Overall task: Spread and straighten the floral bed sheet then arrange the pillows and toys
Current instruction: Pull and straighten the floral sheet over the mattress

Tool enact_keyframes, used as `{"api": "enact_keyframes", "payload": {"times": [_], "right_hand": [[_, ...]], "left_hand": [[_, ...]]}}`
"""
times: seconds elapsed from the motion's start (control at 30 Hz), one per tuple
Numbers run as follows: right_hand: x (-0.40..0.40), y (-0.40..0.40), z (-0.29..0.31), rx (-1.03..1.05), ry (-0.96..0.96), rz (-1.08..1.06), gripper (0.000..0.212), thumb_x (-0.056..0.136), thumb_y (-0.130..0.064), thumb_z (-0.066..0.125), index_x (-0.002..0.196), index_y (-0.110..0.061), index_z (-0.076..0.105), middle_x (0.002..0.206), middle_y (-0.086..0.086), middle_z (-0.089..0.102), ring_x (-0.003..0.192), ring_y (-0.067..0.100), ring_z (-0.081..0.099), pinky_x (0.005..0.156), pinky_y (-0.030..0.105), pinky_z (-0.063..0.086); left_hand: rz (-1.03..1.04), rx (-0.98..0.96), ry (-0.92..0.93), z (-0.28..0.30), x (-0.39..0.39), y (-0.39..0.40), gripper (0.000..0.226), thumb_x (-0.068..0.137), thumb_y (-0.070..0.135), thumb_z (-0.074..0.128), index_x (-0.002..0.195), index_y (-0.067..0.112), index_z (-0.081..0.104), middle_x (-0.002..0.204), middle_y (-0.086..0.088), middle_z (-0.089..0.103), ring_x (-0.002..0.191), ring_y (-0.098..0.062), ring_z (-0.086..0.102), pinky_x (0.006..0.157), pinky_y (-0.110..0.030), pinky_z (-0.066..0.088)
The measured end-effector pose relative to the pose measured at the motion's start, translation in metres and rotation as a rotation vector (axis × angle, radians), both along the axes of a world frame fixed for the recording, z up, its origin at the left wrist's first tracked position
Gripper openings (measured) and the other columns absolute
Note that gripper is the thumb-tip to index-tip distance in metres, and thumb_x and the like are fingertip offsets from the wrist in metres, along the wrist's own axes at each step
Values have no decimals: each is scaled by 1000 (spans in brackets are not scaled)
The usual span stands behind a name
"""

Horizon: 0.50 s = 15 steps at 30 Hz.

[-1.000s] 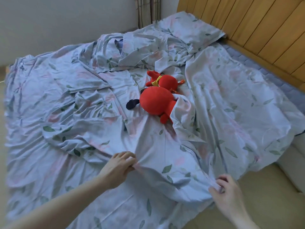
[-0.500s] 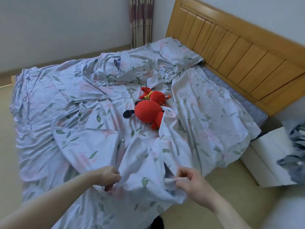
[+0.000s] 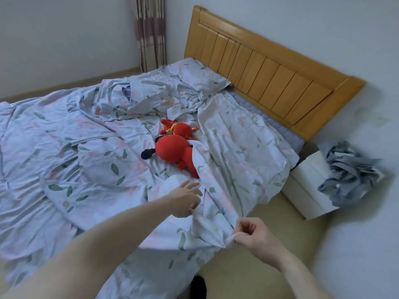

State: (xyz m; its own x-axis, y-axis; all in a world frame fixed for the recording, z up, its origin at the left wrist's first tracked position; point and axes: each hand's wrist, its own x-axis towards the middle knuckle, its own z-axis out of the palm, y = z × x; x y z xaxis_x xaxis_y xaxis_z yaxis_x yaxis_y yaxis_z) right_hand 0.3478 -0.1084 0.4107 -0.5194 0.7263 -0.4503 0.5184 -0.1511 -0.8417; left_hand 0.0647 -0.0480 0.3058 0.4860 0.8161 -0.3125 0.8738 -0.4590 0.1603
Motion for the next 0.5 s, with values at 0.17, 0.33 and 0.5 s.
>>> {"api": "enact_keyframes", "payload": {"times": [0.17, 0.33, 0.5], "right_hand": [[45, -16, -24, 134, -345, -191, 36, 65, -32, 72, 61, -18, 39, 60, -5, 42, 59, 14, 35, 59, 29, 28], [-1, -23, -42, -80, -331, -183, 36, 84, -39, 68, 117, -28, 63, 120, -6, 68, 111, 13, 64, 90, 27, 51], [-90, -21, -37, -575, 2, -288, 68, 90, -77, 48, 134, -26, 53, 123, 9, 70, 116, 32, 68, 90, 34, 56]], "left_hand": [[106, 194, -290, 37, -40, -41, 5, 84, 24, 60, 86, 19, 58, 113, 9, 63, 120, -20, 51, 115, -43, 27], [114, 271, -540, 87, -29, -123, 15, 81, 28, 58, 82, 29, 44, 85, 12, 52, 74, -10, 41, 66, -26, 37], [-103, 321, -554, 104, -13, -183, 19, 82, 17, 68, 85, 23, 50, 89, 10, 49, 73, -13, 45, 60, -17, 22]]}}
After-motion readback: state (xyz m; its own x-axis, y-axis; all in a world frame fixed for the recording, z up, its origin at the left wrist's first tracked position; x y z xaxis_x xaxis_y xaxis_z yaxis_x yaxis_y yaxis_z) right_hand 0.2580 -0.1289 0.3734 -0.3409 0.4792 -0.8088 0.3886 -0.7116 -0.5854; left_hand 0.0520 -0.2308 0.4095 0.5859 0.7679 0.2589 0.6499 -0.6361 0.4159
